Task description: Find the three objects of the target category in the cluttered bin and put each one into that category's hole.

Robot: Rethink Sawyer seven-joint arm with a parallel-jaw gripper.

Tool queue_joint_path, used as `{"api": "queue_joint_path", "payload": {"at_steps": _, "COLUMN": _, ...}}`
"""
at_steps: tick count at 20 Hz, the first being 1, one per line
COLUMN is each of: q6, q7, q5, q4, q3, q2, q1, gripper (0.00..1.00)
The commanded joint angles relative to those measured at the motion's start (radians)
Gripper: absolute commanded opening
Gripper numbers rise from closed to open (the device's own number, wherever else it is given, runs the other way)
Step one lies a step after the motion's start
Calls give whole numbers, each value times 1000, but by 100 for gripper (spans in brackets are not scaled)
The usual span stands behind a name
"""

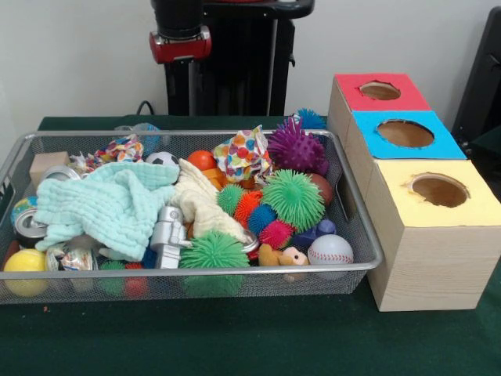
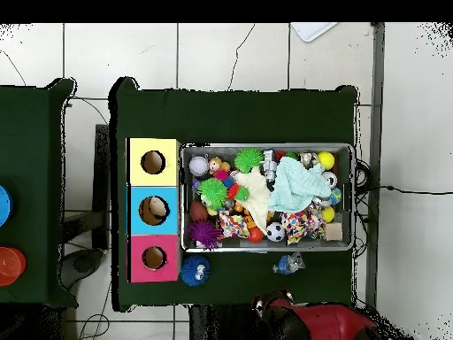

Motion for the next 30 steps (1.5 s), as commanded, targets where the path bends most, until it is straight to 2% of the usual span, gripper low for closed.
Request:
{"api": "queue_joint_path", "payload": {"at_steps": 1, "q6": -41, "q7": 42, "q5": -54, "q4": -182, "q3": 45, "q2": 67, "q1": -5, "gripper": 100}}
{"api": "queue_joint_path", "payload": {"at_steps": 5, "q6": -43, "q7": 69, "q5": -59, "q4": -196, "q3": 15, "q2": 59, "q1": 13, "gripper": 100}}
{"api": "queue_joint_path", "payload": {"at_steps": 11, "q6": -86, "q7": 104, "q5": -66, "q4": -238, "q3": -21, "q2": 93, "q1": 32, "gripper": 100}}
{"api": "queue_joint_path", "payload": {"at_steps": 14, "q6": -97, "q7": 104, "q5": -64, "q4": -257, "q3": -20, "q2": 112, "q1": 29, "gripper": 100}}
{"api": "queue_joint_path", "payload": {"at_steps": 22, "q6": -85, "q7": 99, "q5": -42, "q4": -281, "q3": -23, "q2": 107, "q1": 8, "gripper": 100}}
{"api": "queue_joint_path", "payload": {"at_steps": 30, "q6": -98, "q7": 115, "q5": -18, "q4": -324, "q3": -27, "q2": 147, "q1": 6, "gripper": 100}}
